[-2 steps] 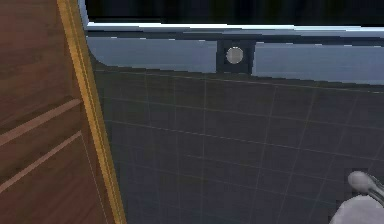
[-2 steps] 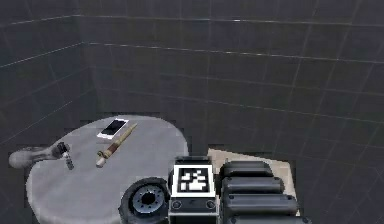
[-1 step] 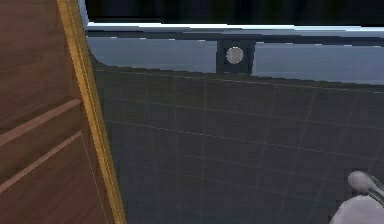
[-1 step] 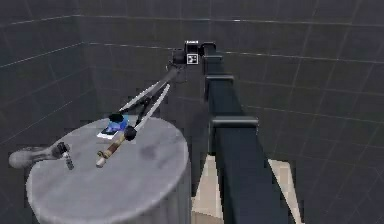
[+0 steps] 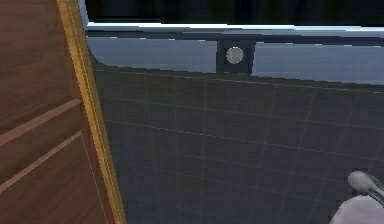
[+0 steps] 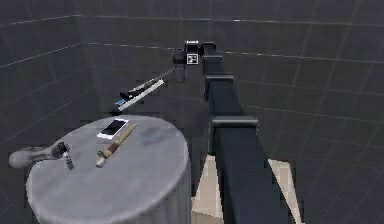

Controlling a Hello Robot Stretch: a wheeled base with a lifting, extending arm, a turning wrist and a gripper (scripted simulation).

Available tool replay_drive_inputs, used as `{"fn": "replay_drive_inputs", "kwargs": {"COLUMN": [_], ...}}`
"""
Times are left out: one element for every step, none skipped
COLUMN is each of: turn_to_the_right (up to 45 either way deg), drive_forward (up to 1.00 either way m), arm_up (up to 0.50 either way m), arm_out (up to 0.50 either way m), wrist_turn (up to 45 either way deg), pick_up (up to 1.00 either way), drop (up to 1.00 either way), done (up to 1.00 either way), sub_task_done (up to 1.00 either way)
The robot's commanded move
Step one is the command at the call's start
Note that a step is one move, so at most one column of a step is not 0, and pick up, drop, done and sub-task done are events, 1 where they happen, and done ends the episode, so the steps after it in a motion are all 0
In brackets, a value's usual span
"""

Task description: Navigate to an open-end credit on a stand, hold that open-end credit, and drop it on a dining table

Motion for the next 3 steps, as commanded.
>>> {"fn": "replay_drive_inputs", "kwargs": {"turn_to_the_right": [0.0,0.0,0.0], "drive_forward": [0.00,0.00,0.00], "arm_up": [-0.30,0.00,0.10], "arm_out": [0.00,0.00,0.00], "wrist_turn": [0.0,0.0,0.0], "pick_up": [0.00,0.00,0.00], "drop": [0.00,1.00,0.00], "done": [0.00,0.00,0.00], "sub_task_done": [0.00,0.00,0.00]}}
